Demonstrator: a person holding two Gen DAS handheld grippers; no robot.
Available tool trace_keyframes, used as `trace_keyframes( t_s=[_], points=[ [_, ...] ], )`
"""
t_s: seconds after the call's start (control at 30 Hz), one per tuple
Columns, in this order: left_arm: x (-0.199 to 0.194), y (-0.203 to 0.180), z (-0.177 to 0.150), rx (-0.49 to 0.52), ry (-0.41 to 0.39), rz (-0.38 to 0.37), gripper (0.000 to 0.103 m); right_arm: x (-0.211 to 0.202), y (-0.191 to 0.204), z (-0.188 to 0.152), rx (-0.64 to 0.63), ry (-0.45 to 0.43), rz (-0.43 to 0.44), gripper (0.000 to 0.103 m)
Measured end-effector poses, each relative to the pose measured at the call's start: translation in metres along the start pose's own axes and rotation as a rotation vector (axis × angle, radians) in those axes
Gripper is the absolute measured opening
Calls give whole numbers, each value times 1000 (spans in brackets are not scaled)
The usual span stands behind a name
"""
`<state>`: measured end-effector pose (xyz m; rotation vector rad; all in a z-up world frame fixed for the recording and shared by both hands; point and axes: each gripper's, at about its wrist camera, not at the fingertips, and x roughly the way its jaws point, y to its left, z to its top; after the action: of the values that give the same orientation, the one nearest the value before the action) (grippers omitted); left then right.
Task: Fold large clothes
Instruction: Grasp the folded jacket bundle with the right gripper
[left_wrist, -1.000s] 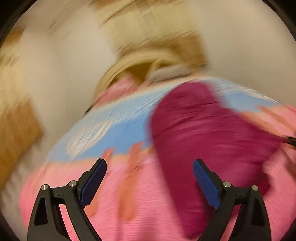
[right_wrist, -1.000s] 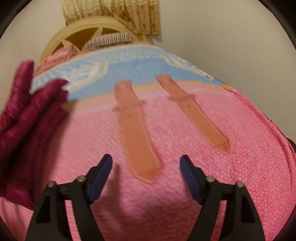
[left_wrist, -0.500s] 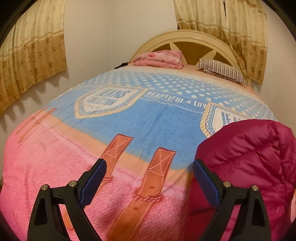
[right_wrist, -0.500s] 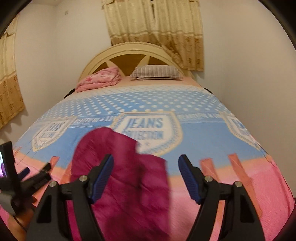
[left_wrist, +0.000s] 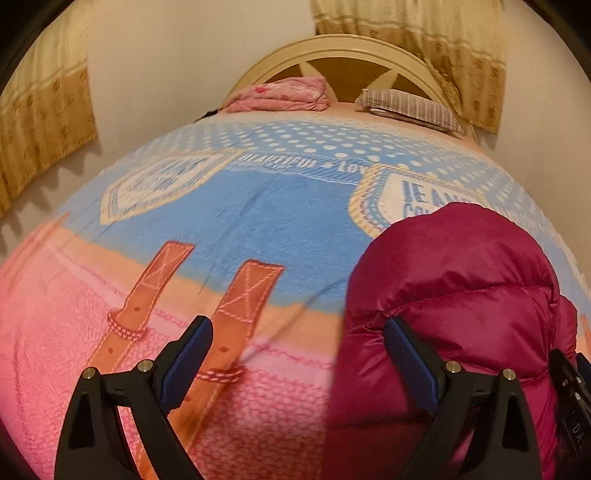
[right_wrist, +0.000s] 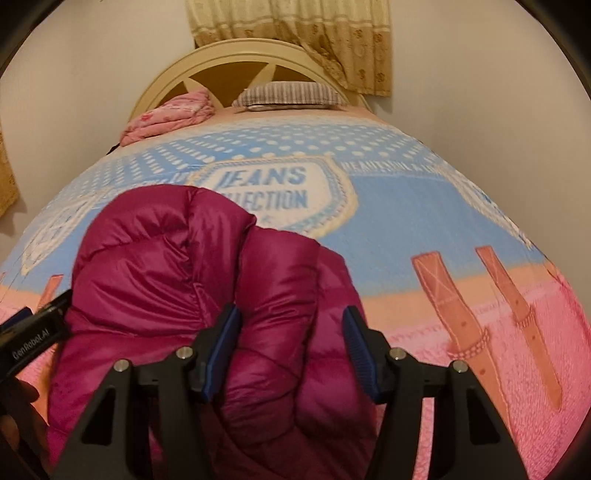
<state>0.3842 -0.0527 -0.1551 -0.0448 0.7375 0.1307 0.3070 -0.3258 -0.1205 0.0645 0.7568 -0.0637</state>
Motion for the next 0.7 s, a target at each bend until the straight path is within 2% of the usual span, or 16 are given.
trace_keyframes(
  t_s=[0.1,0.2,0.7],
  points=[
    [1,-22,-4,86,-3,28,95,4,-11,-5,31,5,-2,60],
    [4,-34,-7,126,-8,52,95,8,-18,-12,51,10,-1,60],
    [21,-37,-17,91,26,28,96,24,-25,-26,67,21,-5,64]
  ],
)
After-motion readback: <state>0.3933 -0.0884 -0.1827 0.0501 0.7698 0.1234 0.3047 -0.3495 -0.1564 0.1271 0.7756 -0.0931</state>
